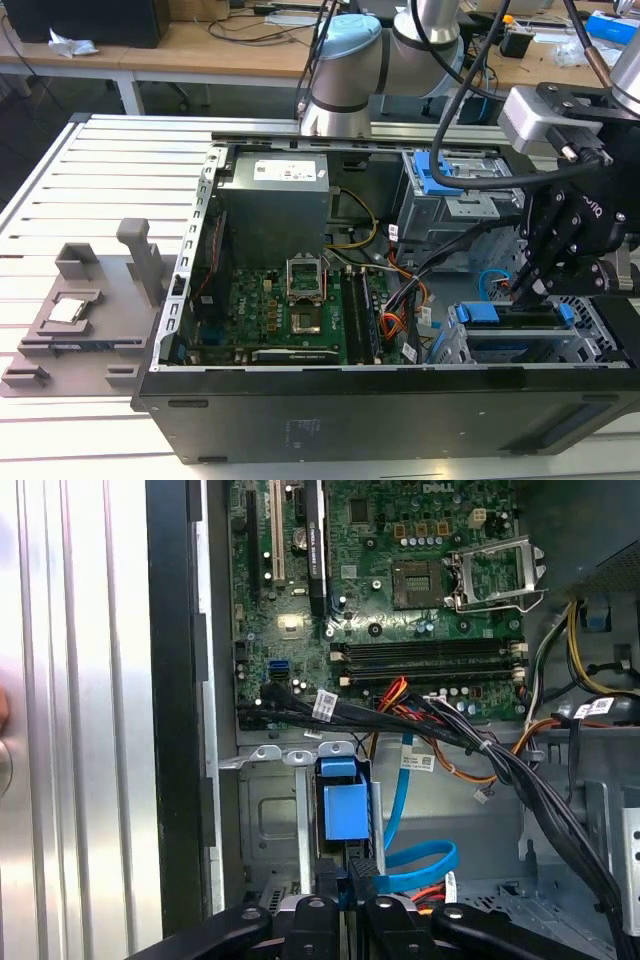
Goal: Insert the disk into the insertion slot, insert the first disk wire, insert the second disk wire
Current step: 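Insert the second disk wire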
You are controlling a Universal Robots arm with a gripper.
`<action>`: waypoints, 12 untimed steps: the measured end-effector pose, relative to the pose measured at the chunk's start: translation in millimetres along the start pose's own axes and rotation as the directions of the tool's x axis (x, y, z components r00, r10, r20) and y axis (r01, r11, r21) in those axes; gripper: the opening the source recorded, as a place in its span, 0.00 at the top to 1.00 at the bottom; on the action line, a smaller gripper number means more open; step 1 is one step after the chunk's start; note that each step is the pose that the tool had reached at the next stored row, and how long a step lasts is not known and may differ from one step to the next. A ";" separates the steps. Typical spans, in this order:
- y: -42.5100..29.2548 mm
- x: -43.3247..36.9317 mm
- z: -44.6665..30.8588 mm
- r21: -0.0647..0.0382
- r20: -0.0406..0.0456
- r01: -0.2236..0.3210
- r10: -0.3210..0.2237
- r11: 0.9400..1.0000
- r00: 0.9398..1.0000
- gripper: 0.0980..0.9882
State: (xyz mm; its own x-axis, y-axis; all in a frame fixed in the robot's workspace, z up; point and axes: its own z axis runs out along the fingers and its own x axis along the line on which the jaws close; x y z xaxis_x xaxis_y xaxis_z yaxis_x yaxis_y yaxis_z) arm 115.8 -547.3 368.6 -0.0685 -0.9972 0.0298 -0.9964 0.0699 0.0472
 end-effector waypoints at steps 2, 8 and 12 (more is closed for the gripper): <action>-0.8 -0.3 0.2 0.000 0.000 0.000 0.000 1.000 1.000 0.93; -3.7 -0.9 7.1 -0.002 0.000 0.000 0.000 1.000 1.000 0.93; -4.5 -1.1 11.6 -0.002 0.000 0.000 0.000 1.000 1.000 0.93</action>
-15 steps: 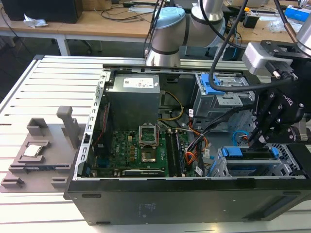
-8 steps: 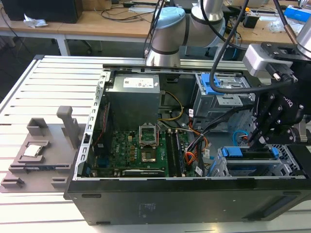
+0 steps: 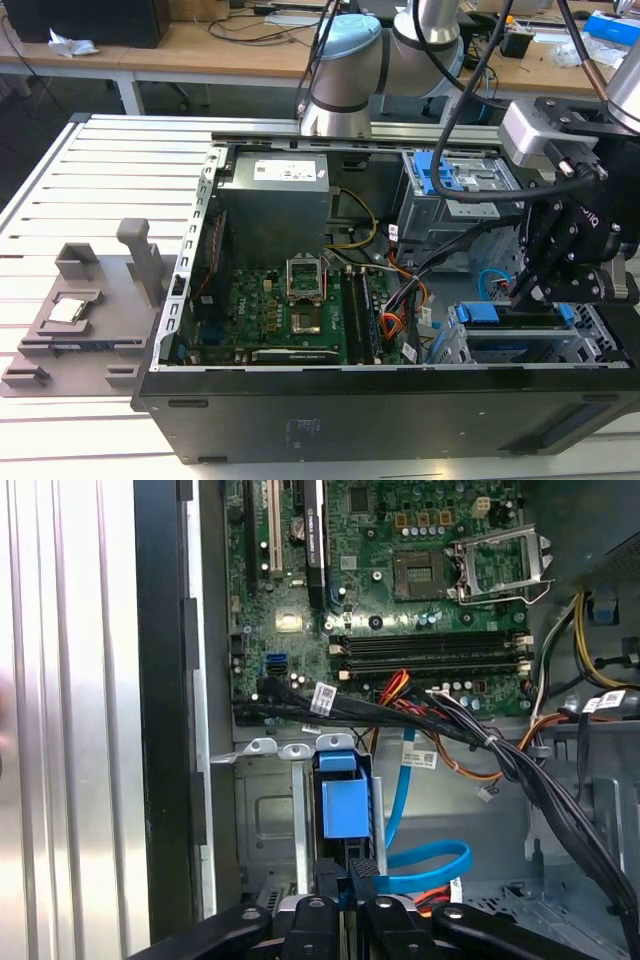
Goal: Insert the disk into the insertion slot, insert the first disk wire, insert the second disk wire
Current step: 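Insert the second disk wire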
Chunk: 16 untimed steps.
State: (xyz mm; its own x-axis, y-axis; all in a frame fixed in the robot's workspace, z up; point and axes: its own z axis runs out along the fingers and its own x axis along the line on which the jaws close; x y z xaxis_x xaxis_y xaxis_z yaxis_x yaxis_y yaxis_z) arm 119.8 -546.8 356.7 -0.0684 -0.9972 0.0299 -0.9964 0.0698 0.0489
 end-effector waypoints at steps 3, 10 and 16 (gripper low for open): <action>-1.0 -0.4 1.7 0.000 0.000 0.000 0.000 1.000 1.000 0.93; -6.0 -7.9 7.0 0.000 0.001 0.000 0.000 1.000 1.000 0.93; -9.8 -12.4 9.7 0.000 0.001 0.002 -0.002 1.000 1.000 0.93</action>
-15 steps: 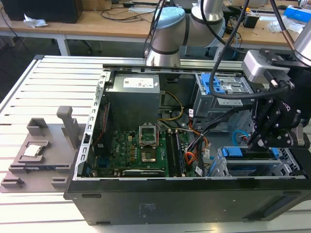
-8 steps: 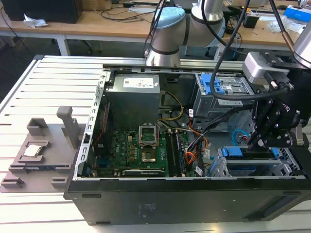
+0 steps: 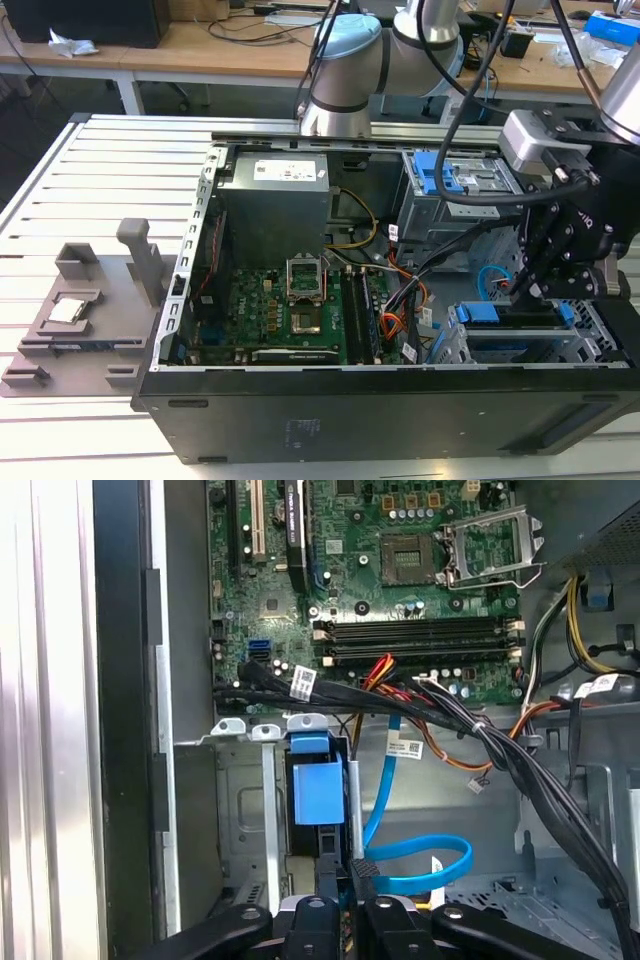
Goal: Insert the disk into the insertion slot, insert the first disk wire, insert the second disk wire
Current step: 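Insert the second disk wire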
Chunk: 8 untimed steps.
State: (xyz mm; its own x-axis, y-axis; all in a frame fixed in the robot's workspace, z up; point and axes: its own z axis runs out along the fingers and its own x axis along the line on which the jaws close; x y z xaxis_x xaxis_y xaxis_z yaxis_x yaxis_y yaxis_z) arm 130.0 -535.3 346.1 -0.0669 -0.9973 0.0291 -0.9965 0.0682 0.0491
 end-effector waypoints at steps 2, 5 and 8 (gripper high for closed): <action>-0.8 -0.1 0.9 0.000 0.000 0.000 0.000 1.000 1.000 0.93; -2.0 -0.2 2.7 0.000 0.000 0.000 0.000 1.000 1.000 0.93; -2.2 -0.3 5.1 0.000 0.000 0.000 0.000 1.000 1.000 0.93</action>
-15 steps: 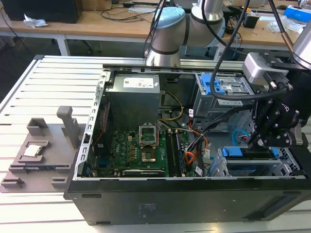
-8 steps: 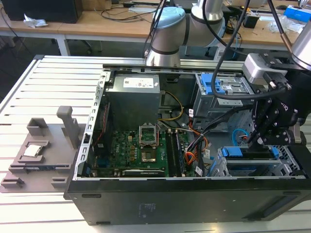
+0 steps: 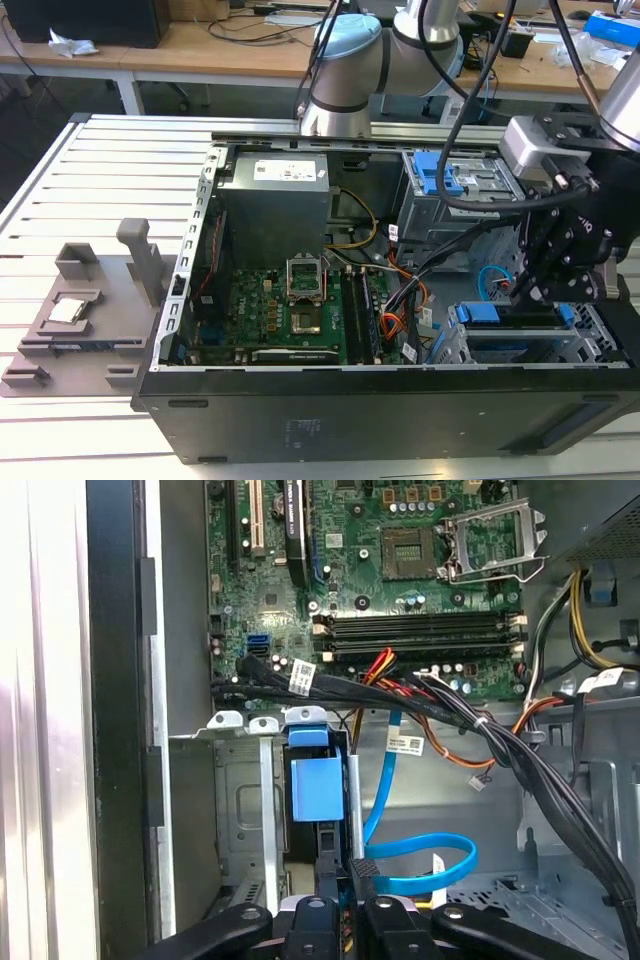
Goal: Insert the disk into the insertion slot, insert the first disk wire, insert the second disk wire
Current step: 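Insert the second disk wire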
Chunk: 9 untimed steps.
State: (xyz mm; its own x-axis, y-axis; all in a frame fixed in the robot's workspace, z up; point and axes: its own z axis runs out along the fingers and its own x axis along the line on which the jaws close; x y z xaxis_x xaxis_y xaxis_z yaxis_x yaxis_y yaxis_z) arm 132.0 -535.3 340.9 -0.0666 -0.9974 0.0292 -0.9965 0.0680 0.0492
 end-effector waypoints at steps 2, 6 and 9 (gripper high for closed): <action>-0.1 0.2 1.3 0.000 0.000 0.000 0.000 1.000 1.000 0.93; -0.2 0.9 3.6 0.000 0.000 0.000 0.000 1.000 1.000 0.93; -0.4 1.6 5.3 0.000 0.000 0.001 -0.001 1.000 1.000 0.93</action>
State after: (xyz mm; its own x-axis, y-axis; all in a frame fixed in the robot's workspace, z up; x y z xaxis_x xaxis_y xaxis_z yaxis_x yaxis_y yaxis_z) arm 132.0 -537.1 335.6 -0.0660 -0.9974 0.0289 -0.9965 0.0674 0.0492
